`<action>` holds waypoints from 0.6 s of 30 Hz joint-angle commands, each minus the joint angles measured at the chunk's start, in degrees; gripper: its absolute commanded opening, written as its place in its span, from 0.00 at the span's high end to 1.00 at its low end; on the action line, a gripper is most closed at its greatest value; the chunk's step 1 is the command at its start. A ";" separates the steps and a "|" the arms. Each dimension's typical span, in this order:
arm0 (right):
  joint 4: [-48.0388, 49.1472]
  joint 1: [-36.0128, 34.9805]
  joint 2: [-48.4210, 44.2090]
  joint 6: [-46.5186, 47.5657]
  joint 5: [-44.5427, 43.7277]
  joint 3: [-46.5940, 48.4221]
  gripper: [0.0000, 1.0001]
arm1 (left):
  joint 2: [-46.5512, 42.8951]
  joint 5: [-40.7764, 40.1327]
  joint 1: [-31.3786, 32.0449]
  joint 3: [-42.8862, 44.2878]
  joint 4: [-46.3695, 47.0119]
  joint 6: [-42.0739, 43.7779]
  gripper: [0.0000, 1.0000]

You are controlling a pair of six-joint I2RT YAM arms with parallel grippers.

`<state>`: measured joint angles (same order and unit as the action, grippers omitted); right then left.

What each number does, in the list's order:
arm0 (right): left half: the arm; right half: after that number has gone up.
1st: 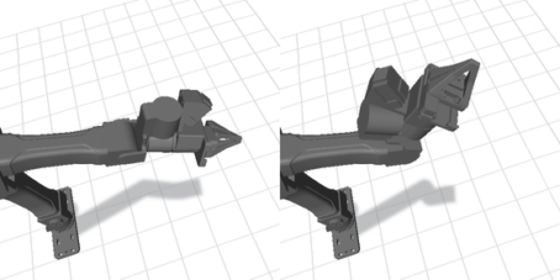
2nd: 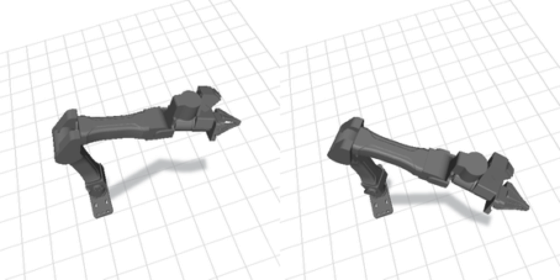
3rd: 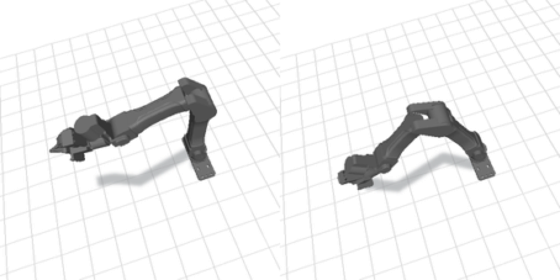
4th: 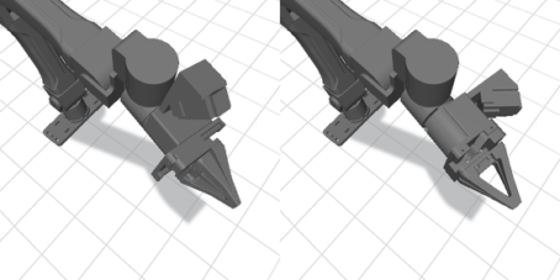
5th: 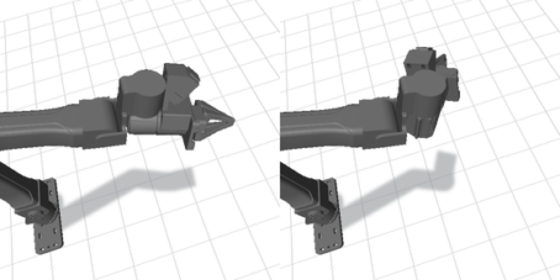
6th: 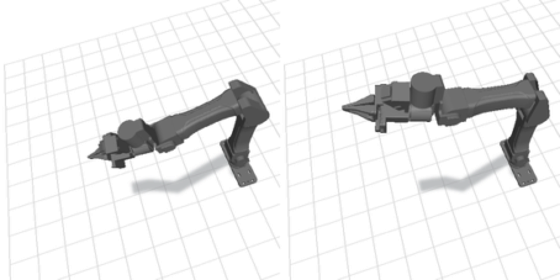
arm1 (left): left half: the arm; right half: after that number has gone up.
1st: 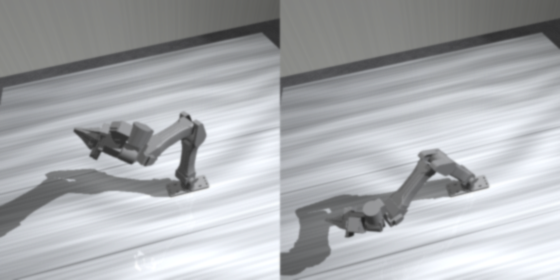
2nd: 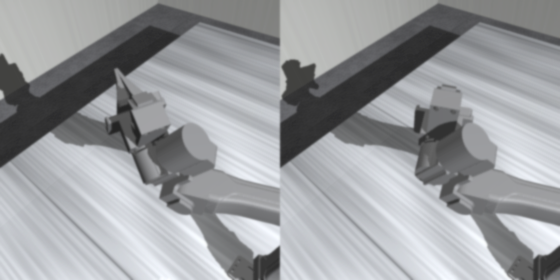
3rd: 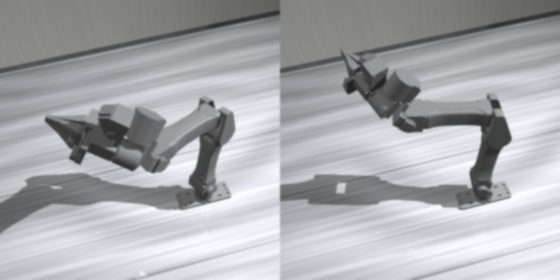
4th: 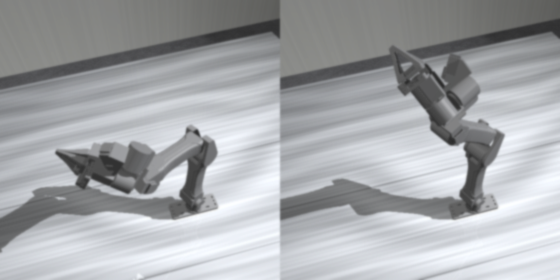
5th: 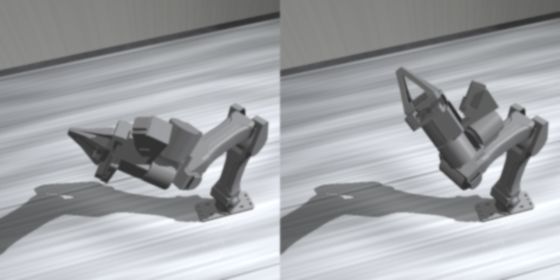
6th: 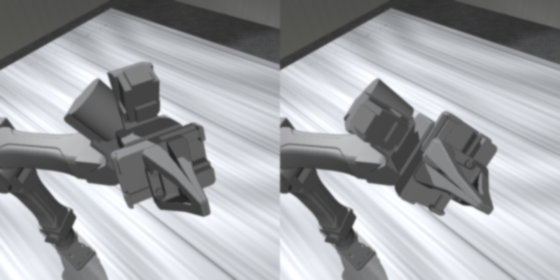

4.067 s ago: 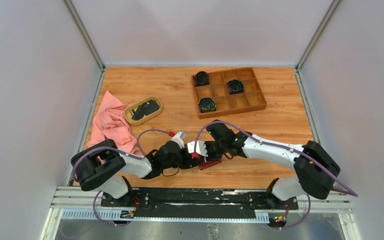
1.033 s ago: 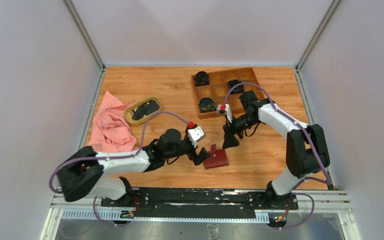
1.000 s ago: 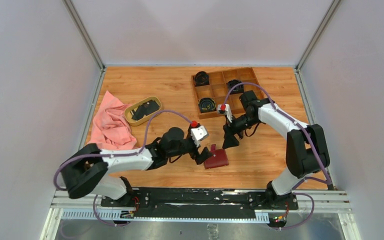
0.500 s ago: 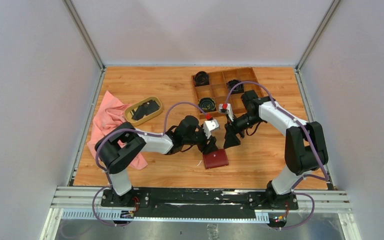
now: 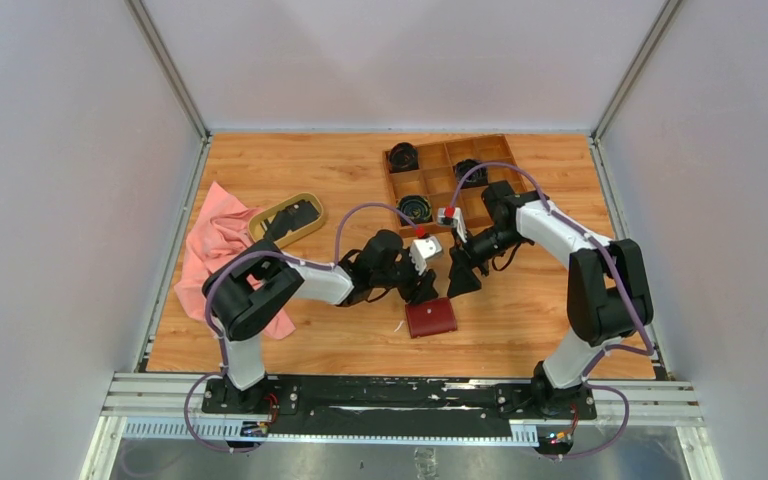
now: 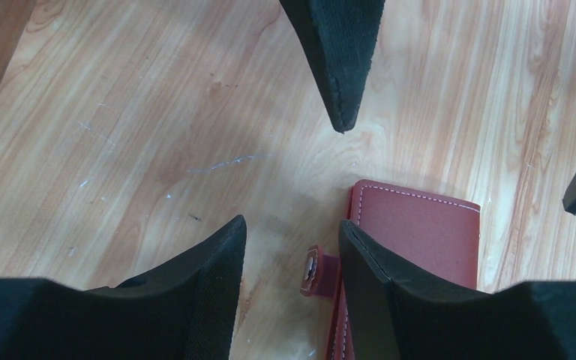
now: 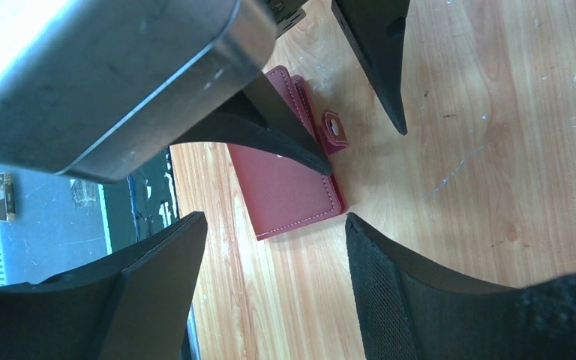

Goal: Put the credit cards into the card holder
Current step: Open the card holder at the center of the board.

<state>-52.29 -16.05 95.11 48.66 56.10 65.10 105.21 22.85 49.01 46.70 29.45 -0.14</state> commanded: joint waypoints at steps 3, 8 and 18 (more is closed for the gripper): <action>-2.71 0.93 1.13 1.78 1.54 1.48 0.28 | 1.61 1.66 -1.40 1.43 0.34 -2.49 0.56; -3.06 0.96 1.11 2.04 1.57 1.52 0.28 | 1.13 2.91 -2.02 -0.30 0.33 -3.34 0.67; -3.26 0.94 0.12 2.84 1.14 1.34 0.28 | -6.49 -3.57 -4.97 -6.33 0.34 -14.66 1.00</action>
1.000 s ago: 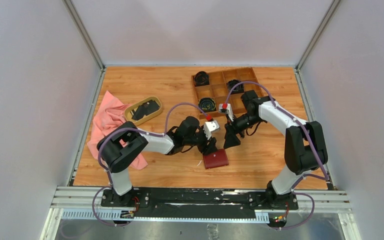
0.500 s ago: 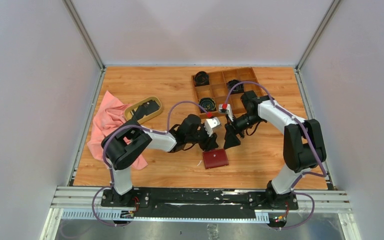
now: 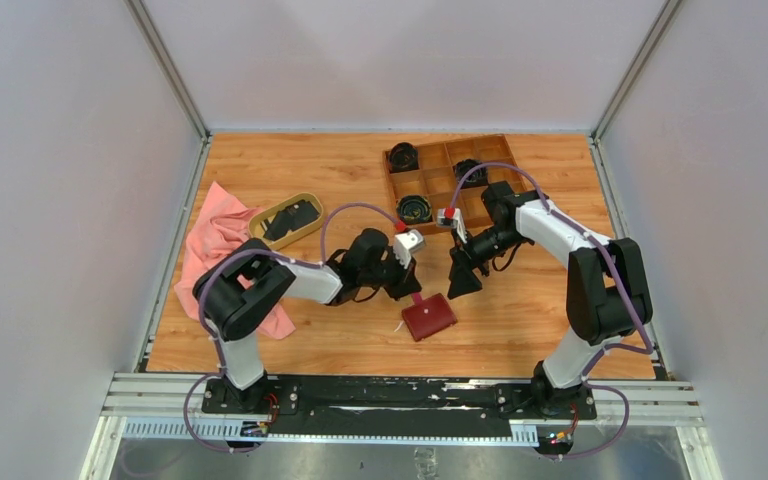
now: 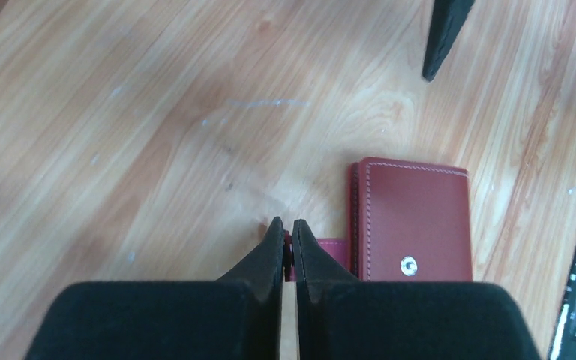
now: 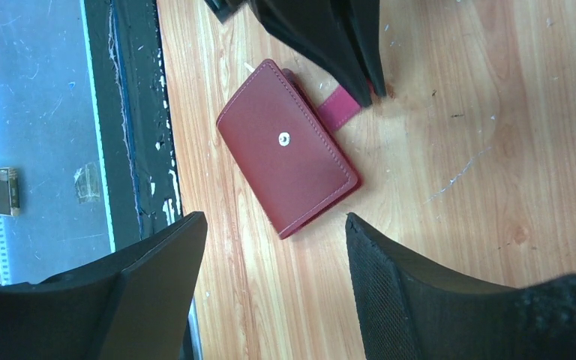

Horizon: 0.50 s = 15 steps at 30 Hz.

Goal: Put the credit cards into the card holder
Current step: Open the card holder at the center of the board.

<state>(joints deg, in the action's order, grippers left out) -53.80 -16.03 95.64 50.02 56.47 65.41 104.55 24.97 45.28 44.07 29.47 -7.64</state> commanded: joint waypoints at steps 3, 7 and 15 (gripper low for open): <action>-1.71 0.92 -0.62 1.44 0.74 1.04 0.28 | -11.59 -14.96 -1.42 -8.61 0.32 -17.66 1.00; -1.58 0.89 -0.80 1.24 1.11 1.04 0.28 | -17.31 -22.34 -0.79 -14.54 0.56 -31.14 1.00; 3.05 -0.66 -2.69 -4.00 2.52 -0.88 0.24 | -24.97 -30.92 3.57 -22.34 4.54 -49.60 1.00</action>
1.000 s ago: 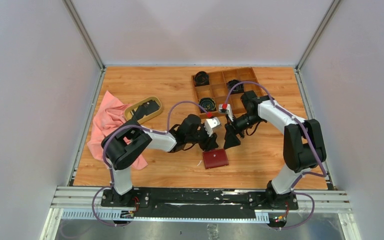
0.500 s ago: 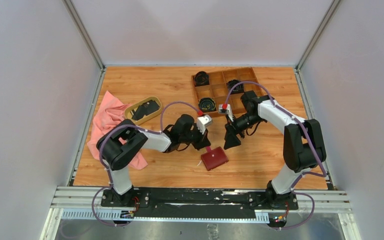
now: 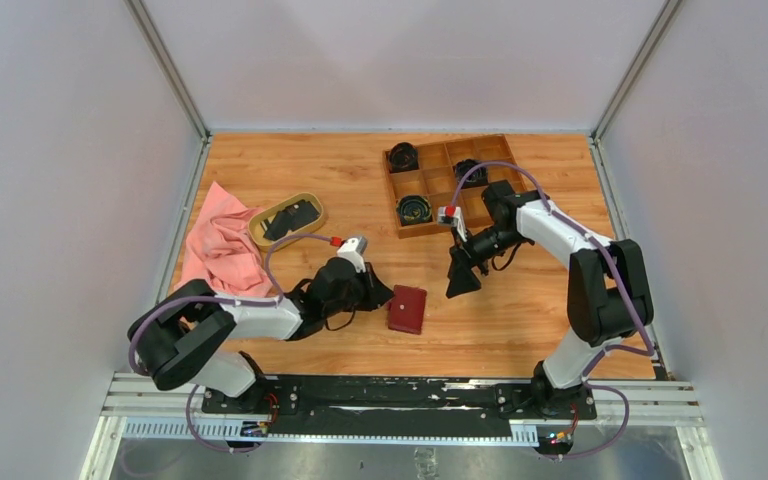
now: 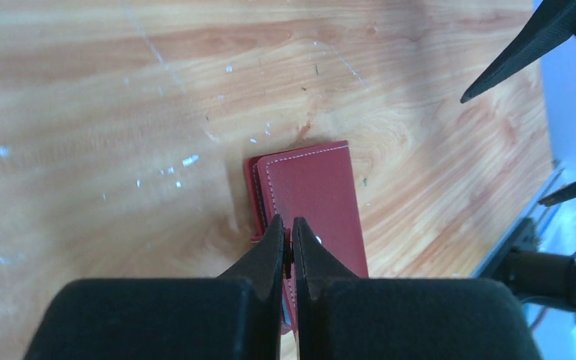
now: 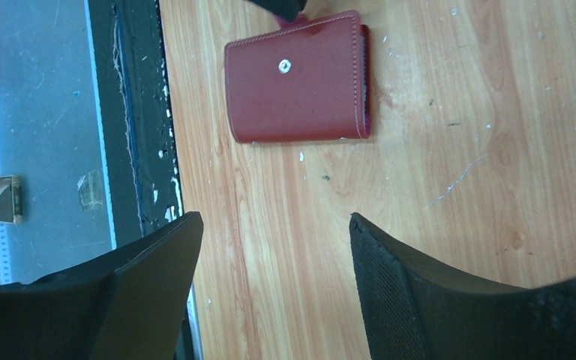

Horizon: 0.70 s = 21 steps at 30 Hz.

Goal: Put the credit cards into the card holder
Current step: Open the card holder at the center of the board.

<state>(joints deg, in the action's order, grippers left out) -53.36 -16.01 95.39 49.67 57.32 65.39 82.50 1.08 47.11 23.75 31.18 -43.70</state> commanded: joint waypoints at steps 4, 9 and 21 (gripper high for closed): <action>8.69 -2.52 -4.31 -9.30 -1.41 -2.77 0.24 | -8.12 -12.16 4.30 -4.39 3.57 -20.15 1.00; 10.81 -2.62 -4.87 -11.78 -2.73 -3.11 0.25 | -12.79 -14.13 5.27 -5.22 3.54 -20.04 1.00; 11.49 -4.45 -3.52 -13.37 -1.64 -3.13 0.35 | -1.77 -1.97 5.27 -6.25 22.57 -21.21 1.00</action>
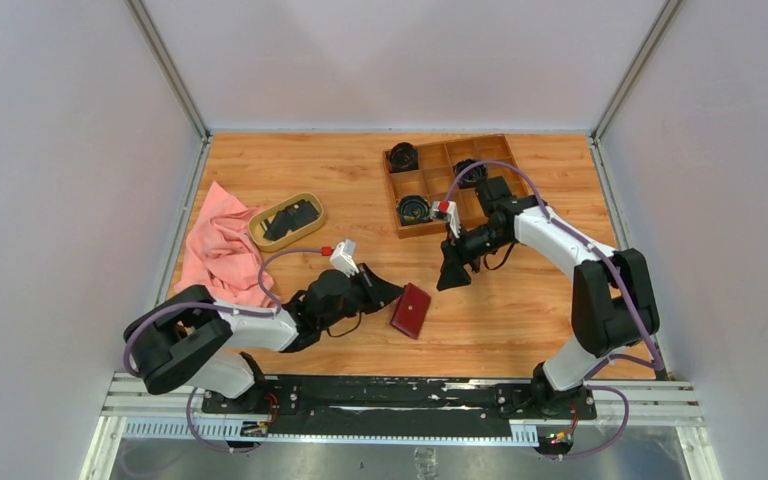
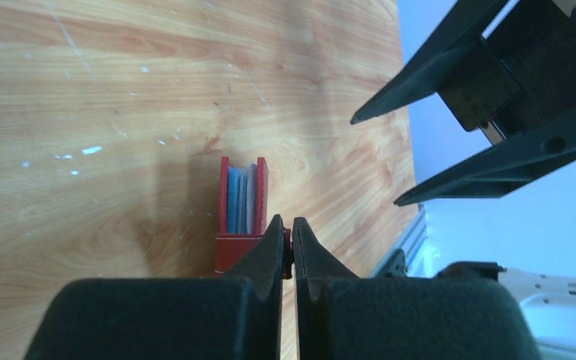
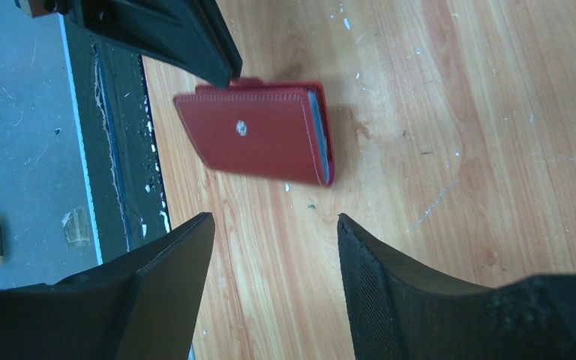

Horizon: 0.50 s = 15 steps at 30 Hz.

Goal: Put the credit cards into the card holder
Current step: Open the card holder at the center of the board.

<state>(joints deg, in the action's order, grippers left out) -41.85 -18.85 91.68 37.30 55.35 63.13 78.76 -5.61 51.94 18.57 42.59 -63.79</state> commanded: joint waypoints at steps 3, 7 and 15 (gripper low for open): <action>-0.24 -1.63 -0.55 -1.05 0.55 -0.50 0.40 | 1.17 7.85 0.53 -1.07 15.69 -1.43 1.00; -0.74 -1.54 -1.44 -0.51 -0.01 -0.28 0.44 | -1.42 7.14 0.61 -2.19 15.75 -1.03 1.00; -3.49 -1.78 2.35 0.45 2.41 0.94 0.65 | 4.74 4.57 0.54 -5.87 19.50 -0.33 1.00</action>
<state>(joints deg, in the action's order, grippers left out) -42.09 -19.88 91.88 37.12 55.61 63.13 78.72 0.86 52.23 15.51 56.66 -64.88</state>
